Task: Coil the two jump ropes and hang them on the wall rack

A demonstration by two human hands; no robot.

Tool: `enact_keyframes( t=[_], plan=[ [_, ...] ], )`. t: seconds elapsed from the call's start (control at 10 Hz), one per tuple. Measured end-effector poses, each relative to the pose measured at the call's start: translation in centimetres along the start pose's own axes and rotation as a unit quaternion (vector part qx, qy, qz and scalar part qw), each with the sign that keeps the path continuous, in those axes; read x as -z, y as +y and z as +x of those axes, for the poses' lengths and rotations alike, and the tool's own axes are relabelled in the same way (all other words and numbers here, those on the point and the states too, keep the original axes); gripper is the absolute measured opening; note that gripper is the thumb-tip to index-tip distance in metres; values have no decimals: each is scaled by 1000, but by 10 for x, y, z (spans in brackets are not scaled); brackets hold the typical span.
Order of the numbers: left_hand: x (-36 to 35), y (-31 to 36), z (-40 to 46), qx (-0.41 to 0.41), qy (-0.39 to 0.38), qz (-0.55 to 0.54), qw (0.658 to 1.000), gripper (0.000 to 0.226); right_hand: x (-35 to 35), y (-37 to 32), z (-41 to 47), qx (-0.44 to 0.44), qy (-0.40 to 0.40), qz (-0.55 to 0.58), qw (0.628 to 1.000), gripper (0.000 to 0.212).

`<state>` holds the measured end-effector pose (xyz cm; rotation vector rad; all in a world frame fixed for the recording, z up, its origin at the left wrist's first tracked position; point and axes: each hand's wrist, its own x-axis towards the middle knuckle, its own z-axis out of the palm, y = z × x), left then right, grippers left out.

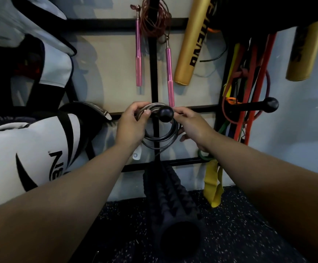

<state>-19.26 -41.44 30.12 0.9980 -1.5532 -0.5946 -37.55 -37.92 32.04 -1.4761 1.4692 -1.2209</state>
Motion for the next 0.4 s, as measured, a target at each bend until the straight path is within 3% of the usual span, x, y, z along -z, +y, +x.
enact_keyframes(
  t=[0.2,0.4],
  plan=[
    [-3,-26,17,37,-9,12,999,26,-9,18,21,-5,24,-4,1000,30],
    [-4,-37,28,21,-35,97,994,51,-12,21,27,-18,54,-59,997,42]
  ],
)
